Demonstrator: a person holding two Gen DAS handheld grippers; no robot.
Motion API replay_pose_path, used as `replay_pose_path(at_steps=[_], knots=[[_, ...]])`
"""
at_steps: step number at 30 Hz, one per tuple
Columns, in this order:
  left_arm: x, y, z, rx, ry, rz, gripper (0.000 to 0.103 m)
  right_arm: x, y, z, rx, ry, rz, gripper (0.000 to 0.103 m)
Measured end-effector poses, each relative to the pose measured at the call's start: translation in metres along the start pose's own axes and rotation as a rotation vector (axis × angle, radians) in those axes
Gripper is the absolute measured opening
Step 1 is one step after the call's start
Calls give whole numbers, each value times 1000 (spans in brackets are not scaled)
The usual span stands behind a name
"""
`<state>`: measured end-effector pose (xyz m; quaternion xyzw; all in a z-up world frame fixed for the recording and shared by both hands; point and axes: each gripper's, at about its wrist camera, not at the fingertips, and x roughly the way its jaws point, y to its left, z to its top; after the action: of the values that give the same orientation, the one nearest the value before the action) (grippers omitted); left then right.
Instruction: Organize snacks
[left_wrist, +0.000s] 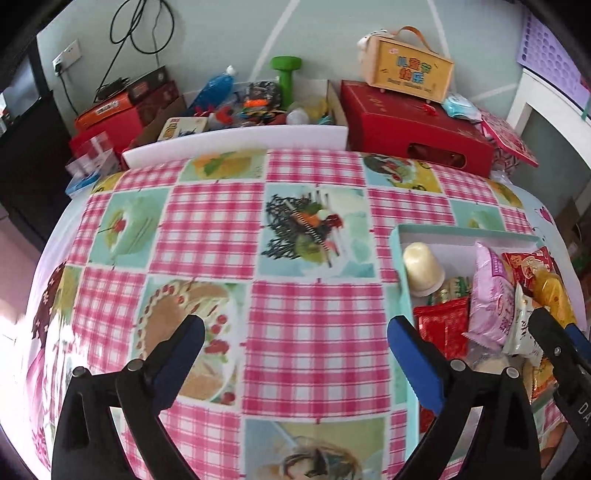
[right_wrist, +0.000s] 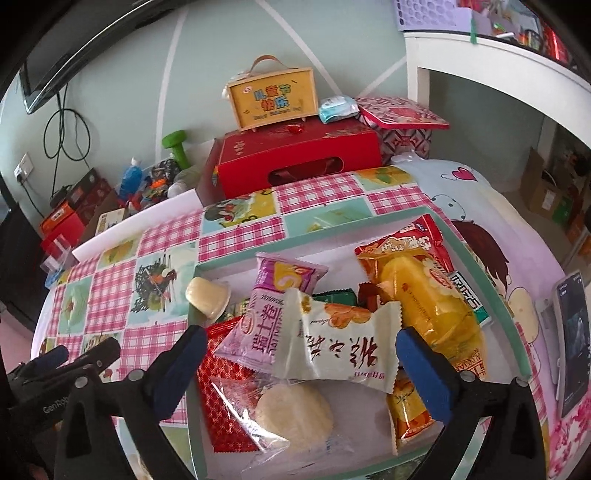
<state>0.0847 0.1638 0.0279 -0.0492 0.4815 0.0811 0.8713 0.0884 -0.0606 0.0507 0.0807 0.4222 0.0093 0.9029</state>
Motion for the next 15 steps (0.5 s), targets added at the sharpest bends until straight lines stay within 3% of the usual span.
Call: replay_pose_path(at_steps=[15], knots=[[-20, 29, -44, -2, 28, 62, 99, -22, 22, -35, -51, 6, -10, 103]])
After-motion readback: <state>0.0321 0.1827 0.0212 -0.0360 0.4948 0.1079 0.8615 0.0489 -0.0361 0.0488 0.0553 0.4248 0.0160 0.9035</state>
